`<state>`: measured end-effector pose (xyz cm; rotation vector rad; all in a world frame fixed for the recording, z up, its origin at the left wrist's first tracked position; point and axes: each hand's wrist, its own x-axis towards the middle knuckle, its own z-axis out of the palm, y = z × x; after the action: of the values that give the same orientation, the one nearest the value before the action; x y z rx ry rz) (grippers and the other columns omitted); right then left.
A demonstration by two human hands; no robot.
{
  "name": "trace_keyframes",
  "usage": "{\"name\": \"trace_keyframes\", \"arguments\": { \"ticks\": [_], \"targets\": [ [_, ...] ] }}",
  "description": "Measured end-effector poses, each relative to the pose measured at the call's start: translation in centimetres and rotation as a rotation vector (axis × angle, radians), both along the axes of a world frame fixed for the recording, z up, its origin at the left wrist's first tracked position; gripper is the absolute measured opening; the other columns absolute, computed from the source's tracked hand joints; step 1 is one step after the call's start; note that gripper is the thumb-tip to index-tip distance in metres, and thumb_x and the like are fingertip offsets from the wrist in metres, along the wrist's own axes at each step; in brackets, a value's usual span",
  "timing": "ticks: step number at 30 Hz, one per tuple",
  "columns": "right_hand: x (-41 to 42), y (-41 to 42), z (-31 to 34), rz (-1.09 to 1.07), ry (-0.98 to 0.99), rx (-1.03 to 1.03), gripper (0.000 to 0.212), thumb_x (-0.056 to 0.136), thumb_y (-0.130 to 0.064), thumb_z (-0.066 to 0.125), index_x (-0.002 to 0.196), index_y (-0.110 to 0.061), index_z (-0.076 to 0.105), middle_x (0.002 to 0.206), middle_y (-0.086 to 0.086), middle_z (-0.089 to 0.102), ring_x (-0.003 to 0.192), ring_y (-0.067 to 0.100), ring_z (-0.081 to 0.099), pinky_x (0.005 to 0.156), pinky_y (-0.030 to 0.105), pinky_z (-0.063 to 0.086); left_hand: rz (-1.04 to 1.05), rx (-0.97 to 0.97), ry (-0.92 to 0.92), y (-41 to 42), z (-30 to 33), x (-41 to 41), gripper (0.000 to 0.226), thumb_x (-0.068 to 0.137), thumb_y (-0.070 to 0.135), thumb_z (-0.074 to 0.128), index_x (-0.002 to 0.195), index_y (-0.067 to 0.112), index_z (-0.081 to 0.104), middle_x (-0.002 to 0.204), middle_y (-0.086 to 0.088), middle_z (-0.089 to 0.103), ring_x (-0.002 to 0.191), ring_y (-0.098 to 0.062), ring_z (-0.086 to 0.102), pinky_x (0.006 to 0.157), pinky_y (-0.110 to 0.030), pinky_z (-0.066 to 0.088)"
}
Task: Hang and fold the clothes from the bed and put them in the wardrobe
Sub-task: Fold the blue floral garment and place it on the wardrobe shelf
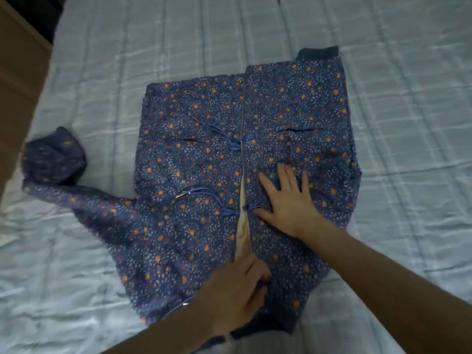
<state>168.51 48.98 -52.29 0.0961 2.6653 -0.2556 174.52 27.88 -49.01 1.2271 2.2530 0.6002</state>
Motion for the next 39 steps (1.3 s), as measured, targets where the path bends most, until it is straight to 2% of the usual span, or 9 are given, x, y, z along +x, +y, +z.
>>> {"name": "trace_keyframes", "arguments": {
  "ticks": [3, 7, 13, 18, 23, 29, 32, 35, 39],
  "targets": [
    [3.7, -1.5, 1.0, -0.006, 0.248, -0.076, 0.060, 0.095, -0.039, 0.053, 0.147, -0.016, 0.032, 0.157, 0.014, 0.021, 0.144, 0.035, 0.019, 0.118, 0.056, 0.014, 0.493, -0.110, -0.380, -0.1, -0.8, 5.6, 0.043, 0.079, 0.066, 0.051, 0.100, 0.031, 0.040, 0.093, 0.014, 0.046, 0.078, -0.007, 0.054, 0.069, -0.032, 0.047],
    [9.7, -4.0, 0.8, -0.032, 0.376, -0.093, 0.031, 0.085, -0.009, 0.059, 0.117, -0.009, 0.058, 0.122, 0.014, 0.052, 0.106, 0.035, 0.049, 0.086, 0.050, 0.046, 0.733, -0.095, -0.430, 0.1, -2.8, 10.3, 0.055, 0.063, 0.065, 0.060, 0.103, 0.033, 0.041, 0.107, 0.007, 0.049, 0.097, -0.016, 0.054, 0.084, -0.041, 0.052],
    [13.9, -8.0, 1.3, -0.081, 0.087, 0.026, 0.043, 0.084, -0.061, 0.046, 0.094, -0.019, 0.048, 0.100, 0.003, 0.052, 0.098, 0.025, 0.049, 0.071, 0.039, 0.047, 0.436, -0.222, -0.049, -1.0, -4.2, 11.3, 0.056, 0.082, 0.039, 0.062, 0.133, 0.024, 0.045, 0.133, 0.003, 0.041, 0.122, -0.021, 0.041, 0.091, -0.038, 0.048],
    [12.6, -8.1, 1.9, -0.170, -0.136, 0.023, 0.029, 0.076, -0.035, 0.067, 0.084, -0.019, 0.044, 0.101, 0.005, 0.052, 0.100, 0.028, 0.056, 0.069, 0.037, 0.047, 0.332, -0.017, 0.149, -2.2, -4.4, 10.1, 0.018, 0.075, 0.024, 0.067, 0.093, 0.024, 0.070, 0.087, 0.004, 0.060, 0.087, -0.023, 0.058, 0.062, -0.033, 0.048],
    [11.7, -8.1, 3.5, -0.221, -0.140, 0.031, 0.025, 0.082, -0.037, 0.060, 0.077, -0.016, 0.047, 0.081, 0.004, 0.051, 0.084, 0.030, 0.060, 0.065, 0.034, 0.043, 0.358, -0.039, 0.090, -4.7, -3.4, 12.1, 0.046, 0.078, 0.026, 0.062, 0.123, 0.020, 0.052, 0.118, 0.000, 0.049, 0.095, -0.021, 0.056, 0.068, -0.033, 0.051],
    [9.4, -9.0, 6.3, -0.654, 0.219, -0.529, 0.035, 0.089, -0.030, 0.058, 0.064, -0.014, 0.039, 0.058, 0.007, 0.037, 0.053, 0.019, 0.032, 0.048, 0.029, 0.029, 0.243, -0.042, 0.027, -7.5, -4.8, 14.1, 0.071, 0.085, 0.022, 0.050, 0.151, 0.021, 0.025, 0.153, 0.004, 0.025, 0.128, -0.020, 0.038, 0.093, -0.036, 0.044],
    [8.0, -10.7, 6.4, -0.812, 0.311, -0.826, 0.037, 0.092, -0.027, 0.054, 0.063, -0.005, 0.045, 0.055, 0.007, 0.046, 0.052, 0.015, 0.040, 0.053, 0.038, 0.041, 0.262, -0.041, 0.021, -7.1, -4.3, 14.4, 0.071, 0.086, 0.026, 0.048, 0.152, 0.021, 0.022, 0.153, 0.005, 0.023, 0.129, -0.021, 0.035, 0.097, -0.037, 0.041],
    [8.1, -11.8, 5.1, -0.533, 0.016, -0.759, 0.034, 0.098, -0.032, 0.046, 0.094, -0.007, 0.069, 0.093, 0.010, 0.068, 0.085, 0.018, 0.059, 0.081, 0.040, 0.047, 0.284, -0.050, 0.031, -6.5, -4.2, 14.3, 0.061, 0.085, 0.033, 0.048, 0.144, 0.021, 0.038, 0.141, 0.005, 0.037, 0.118, -0.020, 0.042, 0.091, -0.036, 0.043],
    [11.1, -11.2, 3.1, -0.012, -0.063, -0.399, 0.024, 0.098, -0.012, 0.044, 0.110, -0.009, 0.064, 0.110, 0.009, 0.063, 0.096, 0.025, 0.057, 0.079, 0.030, 0.045, 0.292, -0.001, 0.068, -6.4, -4.3, 13.5, 0.044, 0.082, 0.036, 0.043, 0.120, 0.023, 0.058, 0.114, 0.005, 0.056, 0.101, -0.018, 0.051, 0.080, -0.035, 0.048]
  ]
}}
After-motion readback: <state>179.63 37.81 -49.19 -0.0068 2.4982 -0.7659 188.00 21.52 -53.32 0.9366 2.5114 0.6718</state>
